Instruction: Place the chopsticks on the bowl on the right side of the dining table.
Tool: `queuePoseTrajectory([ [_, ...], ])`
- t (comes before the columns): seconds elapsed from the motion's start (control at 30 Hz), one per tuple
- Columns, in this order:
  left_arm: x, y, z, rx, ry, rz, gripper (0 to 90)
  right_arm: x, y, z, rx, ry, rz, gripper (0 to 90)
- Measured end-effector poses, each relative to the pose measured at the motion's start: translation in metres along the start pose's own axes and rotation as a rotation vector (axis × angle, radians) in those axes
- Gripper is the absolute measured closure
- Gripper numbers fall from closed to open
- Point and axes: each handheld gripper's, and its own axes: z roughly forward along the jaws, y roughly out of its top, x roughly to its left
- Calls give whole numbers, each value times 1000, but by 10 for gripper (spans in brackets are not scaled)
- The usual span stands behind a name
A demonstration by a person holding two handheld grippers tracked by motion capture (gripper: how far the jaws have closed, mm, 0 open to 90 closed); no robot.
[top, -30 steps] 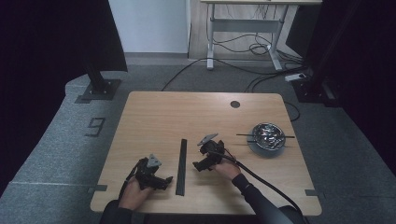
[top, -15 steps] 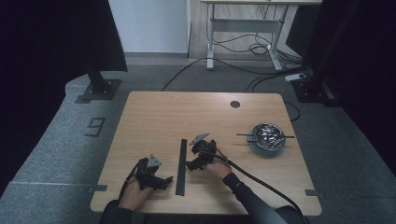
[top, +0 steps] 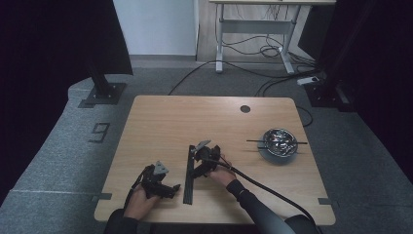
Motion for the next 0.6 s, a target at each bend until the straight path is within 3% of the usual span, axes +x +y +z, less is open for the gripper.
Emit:
queuePoseTrajectory([
  [0.6, 0, 0, 0, 0, 0, 0, 0, -1, 0, 4, 28, -22, -4, 0],
])
